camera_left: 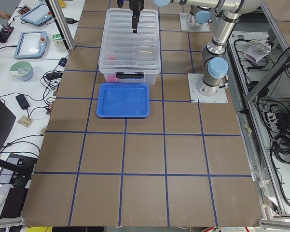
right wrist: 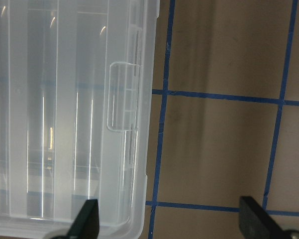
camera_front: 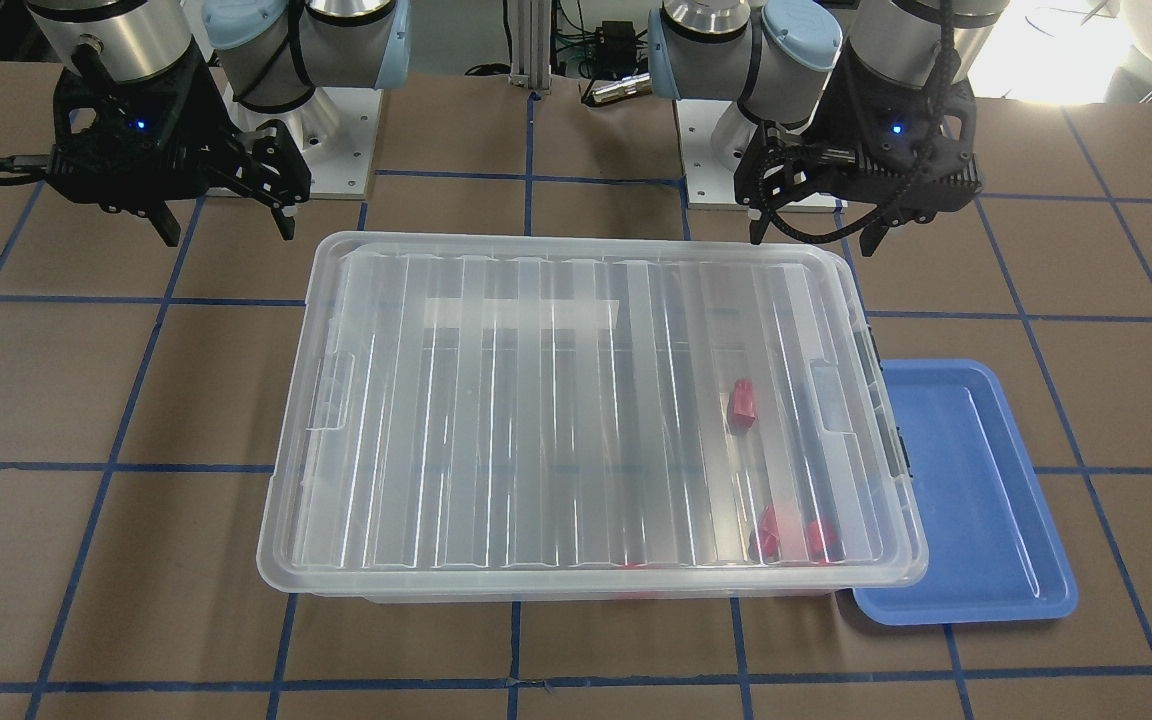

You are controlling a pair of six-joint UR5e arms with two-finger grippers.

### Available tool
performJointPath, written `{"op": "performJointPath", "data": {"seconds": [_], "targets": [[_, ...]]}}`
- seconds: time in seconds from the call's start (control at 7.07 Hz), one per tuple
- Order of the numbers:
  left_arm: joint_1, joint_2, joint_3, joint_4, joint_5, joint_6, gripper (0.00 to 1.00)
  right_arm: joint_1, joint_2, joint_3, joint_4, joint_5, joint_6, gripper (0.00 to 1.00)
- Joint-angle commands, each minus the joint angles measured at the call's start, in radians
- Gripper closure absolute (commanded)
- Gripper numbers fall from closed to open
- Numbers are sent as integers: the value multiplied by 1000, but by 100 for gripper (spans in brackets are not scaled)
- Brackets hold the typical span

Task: Place red block in blue tray from box

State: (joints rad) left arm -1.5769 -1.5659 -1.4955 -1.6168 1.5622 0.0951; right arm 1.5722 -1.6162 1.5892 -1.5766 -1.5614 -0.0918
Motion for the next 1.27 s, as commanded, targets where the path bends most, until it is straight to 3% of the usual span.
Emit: {"op": "performJointPath", "data": {"seconds": [0.0, 0.42, 0.71, 0.85, 1.13], "targets": [[0, 0, 0, 0, -1, 0, 0, -1, 1, 2, -2, 0, 0, 0], [0, 1, 1, 0, 1, 0, 0, -1, 16, 56, -35, 14, 1, 0], [-2, 0, 4, 0, 1, 0, 0, -3, 100, 202, -278, 3, 0, 0], [-2, -3, 4, 0, 2, 0, 0, -4, 110, 247, -337, 6, 0, 0], [-2, -3, 3, 0, 1, 0, 0, -4, 136, 247, -355, 6, 0, 0]]}}
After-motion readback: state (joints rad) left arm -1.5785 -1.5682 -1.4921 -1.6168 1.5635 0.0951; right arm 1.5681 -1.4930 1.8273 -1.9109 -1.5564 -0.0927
